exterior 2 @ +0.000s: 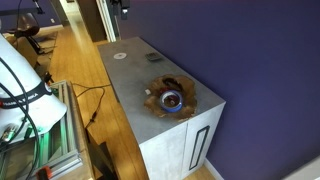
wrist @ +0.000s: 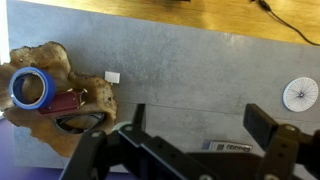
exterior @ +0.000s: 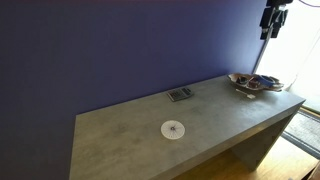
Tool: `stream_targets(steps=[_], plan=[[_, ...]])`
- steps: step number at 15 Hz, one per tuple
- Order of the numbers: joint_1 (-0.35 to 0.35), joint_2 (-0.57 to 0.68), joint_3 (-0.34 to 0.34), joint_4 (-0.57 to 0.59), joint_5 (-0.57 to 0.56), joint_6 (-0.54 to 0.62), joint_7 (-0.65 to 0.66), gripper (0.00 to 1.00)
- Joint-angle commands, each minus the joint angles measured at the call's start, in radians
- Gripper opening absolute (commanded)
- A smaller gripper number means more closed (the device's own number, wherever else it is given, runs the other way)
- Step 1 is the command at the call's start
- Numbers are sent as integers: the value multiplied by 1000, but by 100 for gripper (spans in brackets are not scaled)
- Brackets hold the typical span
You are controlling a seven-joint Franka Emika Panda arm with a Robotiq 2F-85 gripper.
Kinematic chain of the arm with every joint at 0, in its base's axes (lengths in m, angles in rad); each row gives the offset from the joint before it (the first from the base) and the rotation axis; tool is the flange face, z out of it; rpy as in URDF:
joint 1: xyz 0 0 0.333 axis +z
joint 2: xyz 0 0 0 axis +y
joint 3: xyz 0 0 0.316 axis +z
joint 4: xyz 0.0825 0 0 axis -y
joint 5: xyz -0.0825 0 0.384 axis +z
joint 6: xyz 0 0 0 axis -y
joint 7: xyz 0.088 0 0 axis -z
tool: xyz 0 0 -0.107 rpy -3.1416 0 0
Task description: Put the calculator on the coaster
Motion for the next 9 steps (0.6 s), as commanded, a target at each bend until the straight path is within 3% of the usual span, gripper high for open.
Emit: stream_targets(steps=[1, 4, 9], plan=[[9, 23, -10, 3, 21, 17, -44, 100], [41, 82, 3, 27, 60, 57, -111, 100], [76, 154, 26, 38, 98, 116, -118, 100]])
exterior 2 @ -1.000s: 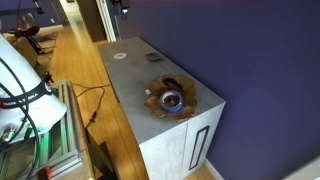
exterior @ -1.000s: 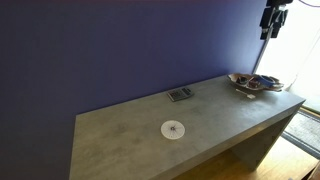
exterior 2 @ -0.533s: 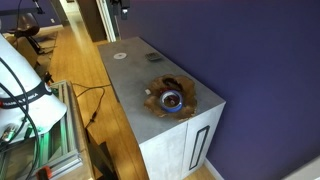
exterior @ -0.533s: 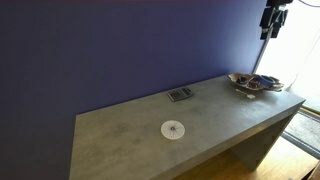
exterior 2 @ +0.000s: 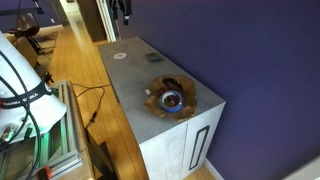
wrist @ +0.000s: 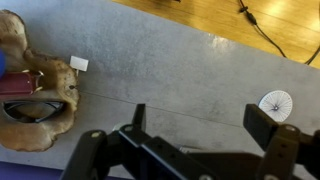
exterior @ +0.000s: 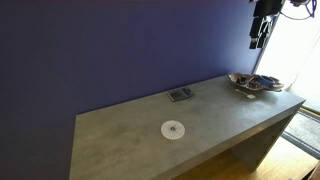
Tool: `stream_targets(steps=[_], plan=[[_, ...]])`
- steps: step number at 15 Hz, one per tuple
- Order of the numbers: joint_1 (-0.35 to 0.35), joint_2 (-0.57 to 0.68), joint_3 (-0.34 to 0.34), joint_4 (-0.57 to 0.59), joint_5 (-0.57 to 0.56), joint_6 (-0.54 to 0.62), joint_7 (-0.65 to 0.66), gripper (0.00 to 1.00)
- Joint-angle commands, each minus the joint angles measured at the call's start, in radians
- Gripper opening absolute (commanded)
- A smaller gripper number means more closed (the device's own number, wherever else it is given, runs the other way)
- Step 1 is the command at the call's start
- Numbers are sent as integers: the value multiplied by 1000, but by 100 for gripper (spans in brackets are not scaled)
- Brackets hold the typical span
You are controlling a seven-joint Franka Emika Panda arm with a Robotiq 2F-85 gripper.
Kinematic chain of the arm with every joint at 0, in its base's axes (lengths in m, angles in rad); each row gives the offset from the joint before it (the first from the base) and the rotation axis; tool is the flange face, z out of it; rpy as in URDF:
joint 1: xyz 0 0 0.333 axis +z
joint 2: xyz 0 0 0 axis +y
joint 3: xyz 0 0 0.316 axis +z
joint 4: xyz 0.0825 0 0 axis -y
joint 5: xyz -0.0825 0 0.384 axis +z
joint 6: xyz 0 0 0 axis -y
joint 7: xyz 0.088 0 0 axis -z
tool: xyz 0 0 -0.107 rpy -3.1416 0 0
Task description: Put the calculator on the coaster
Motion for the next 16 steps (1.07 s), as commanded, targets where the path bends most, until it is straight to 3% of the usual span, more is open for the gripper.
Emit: stream_targets(steps=[1, 11, 16], plan=[[15, 63, 13, 24, 39, 30, -4, 100], [24, 108, 36, 15, 50, 62, 23, 100], [73, 303, 87, 25, 293, 262, 75, 100]])
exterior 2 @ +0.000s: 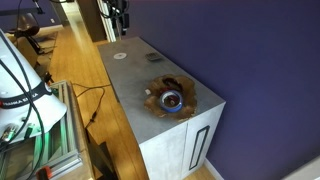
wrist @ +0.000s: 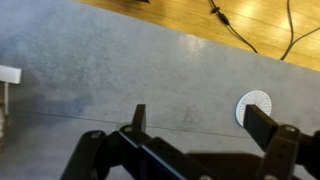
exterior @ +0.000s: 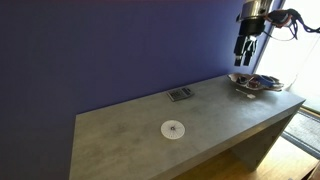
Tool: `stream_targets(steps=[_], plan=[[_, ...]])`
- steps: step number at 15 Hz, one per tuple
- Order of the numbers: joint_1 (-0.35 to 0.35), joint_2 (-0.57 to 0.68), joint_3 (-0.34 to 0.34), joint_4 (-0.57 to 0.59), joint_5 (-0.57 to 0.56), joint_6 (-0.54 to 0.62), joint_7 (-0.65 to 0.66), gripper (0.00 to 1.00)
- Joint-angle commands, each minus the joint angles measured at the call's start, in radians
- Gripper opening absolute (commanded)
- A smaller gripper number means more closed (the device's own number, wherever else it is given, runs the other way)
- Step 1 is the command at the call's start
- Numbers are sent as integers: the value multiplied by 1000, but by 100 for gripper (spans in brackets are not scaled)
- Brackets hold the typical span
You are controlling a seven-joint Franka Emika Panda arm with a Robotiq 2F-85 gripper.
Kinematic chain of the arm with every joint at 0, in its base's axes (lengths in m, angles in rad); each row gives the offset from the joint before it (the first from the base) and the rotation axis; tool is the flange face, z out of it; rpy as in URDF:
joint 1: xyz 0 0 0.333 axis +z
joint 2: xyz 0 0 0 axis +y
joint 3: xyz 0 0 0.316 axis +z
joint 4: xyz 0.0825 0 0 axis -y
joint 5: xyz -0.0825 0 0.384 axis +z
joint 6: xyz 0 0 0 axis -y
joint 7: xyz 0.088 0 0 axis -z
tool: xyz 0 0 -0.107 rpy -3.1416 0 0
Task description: Put the calculator on the coaster
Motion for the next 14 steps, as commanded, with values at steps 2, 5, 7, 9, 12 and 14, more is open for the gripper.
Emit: stream_targets(steps=[2, 5, 7, 9, 12, 14], plan=[[33, 192, 45, 7, 219, 188, 85, 100], [23, 205, 55, -2, 247, 173, 53, 100], [22, 259, 60, 2, 309, 176, 29, 100], [20, 272, 60, 8, 319, 177, 26, 100], [-10, 305, 84, 12, 468, 297, -85, 100], [-58, 352, 94, 39, 635, 303, -209, 100]])
